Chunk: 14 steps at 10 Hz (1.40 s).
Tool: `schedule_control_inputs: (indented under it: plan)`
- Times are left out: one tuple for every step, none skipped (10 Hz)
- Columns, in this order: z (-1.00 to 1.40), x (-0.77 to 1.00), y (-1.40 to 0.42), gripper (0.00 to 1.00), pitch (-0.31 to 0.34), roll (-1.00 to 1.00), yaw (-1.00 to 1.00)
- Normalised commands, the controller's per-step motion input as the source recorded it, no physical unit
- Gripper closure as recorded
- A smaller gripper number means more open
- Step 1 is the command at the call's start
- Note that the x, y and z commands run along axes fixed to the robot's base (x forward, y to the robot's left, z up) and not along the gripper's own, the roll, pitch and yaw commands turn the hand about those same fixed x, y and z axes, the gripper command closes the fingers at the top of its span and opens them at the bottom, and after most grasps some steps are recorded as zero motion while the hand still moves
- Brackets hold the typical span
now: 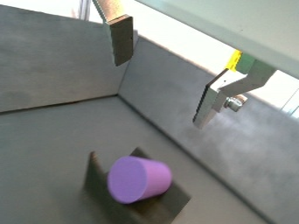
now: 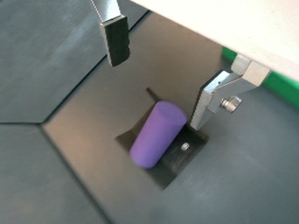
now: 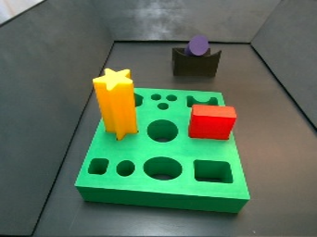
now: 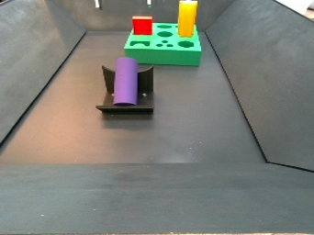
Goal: Pick up the round object. Move up. Place the round object on the fixture. Regrasp the round object. Move to above the board. Insert the round object.
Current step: Regrasp the round object.
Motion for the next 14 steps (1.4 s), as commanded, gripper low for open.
schedule_control_inputs:
  plan:
    - [-0.02,0.09,-0.03,0.0,0.075,1.0,0.06]
    - [-0.02,0.1,-0.04,0.0,0.107,1.0,0.08]
    - [-0.02,0.11,-0.04,0.0,0.129,1.0,0.09]
    - [-0.02,0.11,-0.04,0.0,0.157,1.0,0.12]
    - [-0.03,0.11,-0.05,0.0,0.174,0.95,0.15]
    - [-0.03,0.12,-0.05,0.0,0.166,0.77,0.16]
    - [-0.02,0.12,-0.05,0.0,0.152,0.59,0.18]
    - [-0.03,0.12,-0.05,0.0,0.129,0.35,0.2]
    - [-0.02,0.11,-0.04,0.0,0.107,0.22,0.21]
    - [-0.01,0.09,-0.04,0.0,0.062,0.14,0.21]
    - [-0.02,0.09,-0.04,0.0,0.04,0.13,0.21]
    - [-1.0,0.04,0.07,0.0,0.06,0.06,0.22]
    - [-1.0,0.04,0.07,0.0,0.054,0.06,0.21]
    - [-1.0,0.05,0.06,0.0,0.001,0.07,0.18]
